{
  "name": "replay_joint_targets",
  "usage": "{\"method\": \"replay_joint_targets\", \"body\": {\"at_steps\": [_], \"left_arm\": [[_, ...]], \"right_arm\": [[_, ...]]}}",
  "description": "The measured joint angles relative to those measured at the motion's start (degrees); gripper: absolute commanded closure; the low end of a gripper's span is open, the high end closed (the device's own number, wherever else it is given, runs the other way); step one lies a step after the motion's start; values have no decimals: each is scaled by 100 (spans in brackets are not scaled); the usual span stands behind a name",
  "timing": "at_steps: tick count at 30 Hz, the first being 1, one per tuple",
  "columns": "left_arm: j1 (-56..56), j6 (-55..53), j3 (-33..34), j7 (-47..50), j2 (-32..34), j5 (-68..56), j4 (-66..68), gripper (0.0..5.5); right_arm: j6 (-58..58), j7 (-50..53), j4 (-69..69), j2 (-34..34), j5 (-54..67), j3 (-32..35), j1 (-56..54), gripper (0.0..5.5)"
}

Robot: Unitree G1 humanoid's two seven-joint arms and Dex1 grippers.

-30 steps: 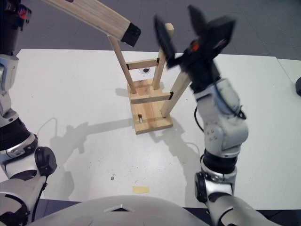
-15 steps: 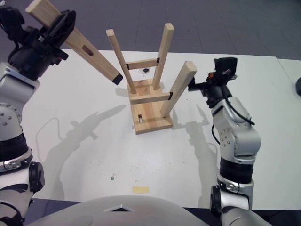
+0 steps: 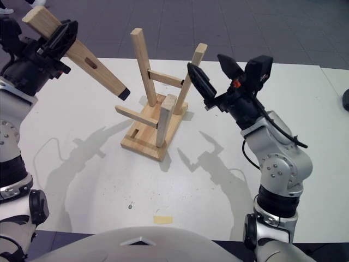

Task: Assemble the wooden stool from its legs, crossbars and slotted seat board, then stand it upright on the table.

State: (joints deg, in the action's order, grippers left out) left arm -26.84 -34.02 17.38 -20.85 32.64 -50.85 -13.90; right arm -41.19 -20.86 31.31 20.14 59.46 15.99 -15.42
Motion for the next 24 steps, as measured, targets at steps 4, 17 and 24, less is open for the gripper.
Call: {"method": "replay_joint_targets", "body": {"at_steps": [4,17,24], "left_arm": [[1,-5,112,-84,4,4,30,448],[203,-35,-91,-62,-326,247,55,448],[225,-37,-118,72,-339,541,-35,448]], "right_arm": [[-482,-704,411,754,1193,23,14,10],[274,-1064,544,873,-1065,-1655,474,216],[315,-874,504,752,-1235,-1663,614,335]]}}
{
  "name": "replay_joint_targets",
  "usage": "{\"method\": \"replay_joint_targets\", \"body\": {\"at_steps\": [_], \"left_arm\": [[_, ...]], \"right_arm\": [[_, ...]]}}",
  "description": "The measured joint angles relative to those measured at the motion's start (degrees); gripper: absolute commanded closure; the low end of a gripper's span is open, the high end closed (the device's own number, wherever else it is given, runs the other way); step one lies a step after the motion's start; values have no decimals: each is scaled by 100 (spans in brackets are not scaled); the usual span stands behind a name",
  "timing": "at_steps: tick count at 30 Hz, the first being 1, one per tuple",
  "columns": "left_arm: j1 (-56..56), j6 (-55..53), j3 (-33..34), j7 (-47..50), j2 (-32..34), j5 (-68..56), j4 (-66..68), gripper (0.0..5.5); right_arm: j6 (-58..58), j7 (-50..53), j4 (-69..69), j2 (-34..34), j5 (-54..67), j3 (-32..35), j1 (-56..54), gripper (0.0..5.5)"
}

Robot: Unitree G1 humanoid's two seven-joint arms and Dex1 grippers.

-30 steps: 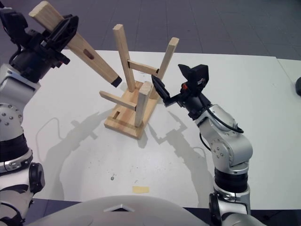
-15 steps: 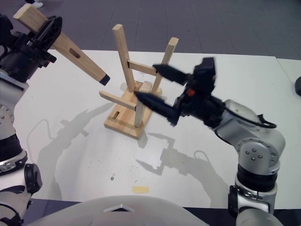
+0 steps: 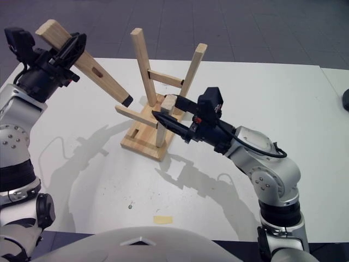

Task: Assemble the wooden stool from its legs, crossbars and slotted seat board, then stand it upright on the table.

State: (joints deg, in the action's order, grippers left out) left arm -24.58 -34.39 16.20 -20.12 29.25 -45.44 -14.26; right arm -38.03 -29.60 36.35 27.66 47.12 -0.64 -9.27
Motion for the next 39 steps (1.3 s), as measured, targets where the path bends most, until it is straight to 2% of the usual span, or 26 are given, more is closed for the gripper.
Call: {"method": "replay_joint_targets", "body": {"at_steps": [8,11,17,22,28,39], "left_arm": [[236,-536,-1,486,-134,2,-149,448],[441,-1023,316,686,-137,-429,-205,448],[468,-1586,469,1130,-430,-1112,-275,448],[396,-1659,341,1319,-537,-1072,-255,448],[445,-1651,180,1187,-308,-747,-281,448],[577,-1094,-211,874,-377,-235,-459,448]], "right_arm": [[324,26,-13,-110,-367,-116,93,336],[412,69,-22,-150,-477,-119,133,337],[536,73,-14,-178,-561,-176,199,337],[634,101,17,-222,-653,-229,269,337],[665,123,36,-282,-729,-243,308,338],[734,162,33,-357,-830,-332,327,338]]}}
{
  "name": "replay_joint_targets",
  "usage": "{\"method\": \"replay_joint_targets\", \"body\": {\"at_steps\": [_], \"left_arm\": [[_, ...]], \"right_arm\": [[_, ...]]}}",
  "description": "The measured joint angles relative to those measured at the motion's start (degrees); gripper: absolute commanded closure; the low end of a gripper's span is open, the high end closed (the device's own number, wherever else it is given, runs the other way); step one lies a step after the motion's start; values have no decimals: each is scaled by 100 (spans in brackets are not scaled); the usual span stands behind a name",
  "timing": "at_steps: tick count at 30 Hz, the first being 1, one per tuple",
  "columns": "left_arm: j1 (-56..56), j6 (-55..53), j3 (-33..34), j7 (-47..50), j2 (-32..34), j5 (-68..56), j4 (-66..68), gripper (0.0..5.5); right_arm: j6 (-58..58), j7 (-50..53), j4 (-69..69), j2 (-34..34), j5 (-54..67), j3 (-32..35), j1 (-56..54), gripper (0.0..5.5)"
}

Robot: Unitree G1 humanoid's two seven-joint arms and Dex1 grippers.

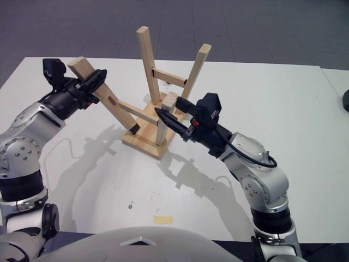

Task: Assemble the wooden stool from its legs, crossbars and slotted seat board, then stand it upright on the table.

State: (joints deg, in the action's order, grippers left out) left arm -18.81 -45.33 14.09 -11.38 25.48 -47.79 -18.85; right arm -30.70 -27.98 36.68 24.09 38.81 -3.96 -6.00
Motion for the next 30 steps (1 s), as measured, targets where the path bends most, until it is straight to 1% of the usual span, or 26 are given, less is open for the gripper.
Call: {"method": "replay_joint_targets", "body": {"at_steps": [22,30], "left_arm": [[-61,13,-347,-106,-96,379,-173,448],[-110,30,-502,-102,-245,563,-205,448]], "right_arm": [[-29,62,29,-28,-62,-45,-4,339],[30,-28,47,21,-207,-136,-11,340]]}}
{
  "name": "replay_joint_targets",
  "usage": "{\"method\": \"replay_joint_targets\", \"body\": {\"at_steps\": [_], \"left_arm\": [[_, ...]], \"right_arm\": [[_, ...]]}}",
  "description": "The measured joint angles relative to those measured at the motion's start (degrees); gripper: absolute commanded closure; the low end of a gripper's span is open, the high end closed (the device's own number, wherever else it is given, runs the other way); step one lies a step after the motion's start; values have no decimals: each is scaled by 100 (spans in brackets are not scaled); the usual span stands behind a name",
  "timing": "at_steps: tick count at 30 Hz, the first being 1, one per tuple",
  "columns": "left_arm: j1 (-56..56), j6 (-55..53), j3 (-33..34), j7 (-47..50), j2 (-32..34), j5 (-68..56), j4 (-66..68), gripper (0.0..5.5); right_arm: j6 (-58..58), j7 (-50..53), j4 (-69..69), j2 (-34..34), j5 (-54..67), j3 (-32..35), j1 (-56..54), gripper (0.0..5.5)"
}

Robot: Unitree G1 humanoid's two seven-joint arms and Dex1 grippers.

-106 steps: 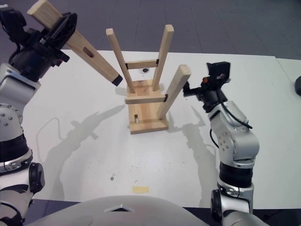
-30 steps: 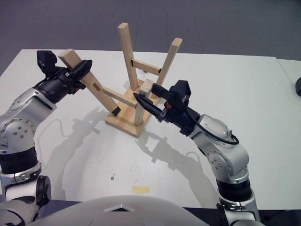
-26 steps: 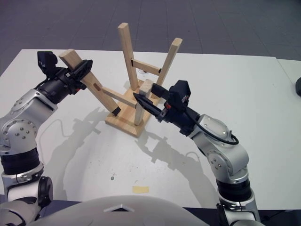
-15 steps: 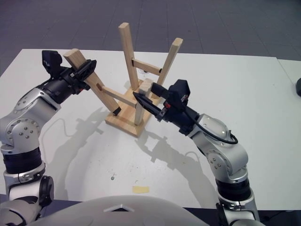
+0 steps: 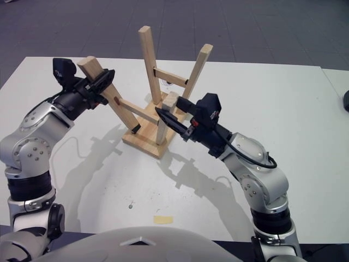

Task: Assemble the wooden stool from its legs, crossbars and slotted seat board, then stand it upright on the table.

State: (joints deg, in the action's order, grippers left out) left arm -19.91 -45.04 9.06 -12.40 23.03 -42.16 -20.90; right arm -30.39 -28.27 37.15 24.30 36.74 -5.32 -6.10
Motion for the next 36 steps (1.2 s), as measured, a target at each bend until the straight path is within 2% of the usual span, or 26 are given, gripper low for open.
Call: {"method": "replay_joint_targets", "body": {"at_steps": [11,20,21,24,27,33,36], "left_arm": [[-15,115,-222,0,12,411,-53,447],[53,408,-321,-1,60,767,-40,444],[60,434,-335,-1,62,773,-39,444],[34,475,-594,-181,18,748,-238,444],[67,417,-730,-289,0,638,-234,444],[12,403,-791,-432,9,631,-213,444],[-28,400,-915,-504,-16,607,-244,444]], "right_arm": [[17,-3,-160,0,-234,-214,-263,343],[-820,312,-205,-216,148,5,-610,343],[-858,314,-194,-221,175,29,-610,307],[-1071,471,-253,-325,270,27,-603,261],[-1261,400,-185,-390,952,294,-589,213],[-1388,820,-45,-365,3142,1388,-1091,116],[-1271,1215,-76,-367,4132,1625,-1626,69]]}}
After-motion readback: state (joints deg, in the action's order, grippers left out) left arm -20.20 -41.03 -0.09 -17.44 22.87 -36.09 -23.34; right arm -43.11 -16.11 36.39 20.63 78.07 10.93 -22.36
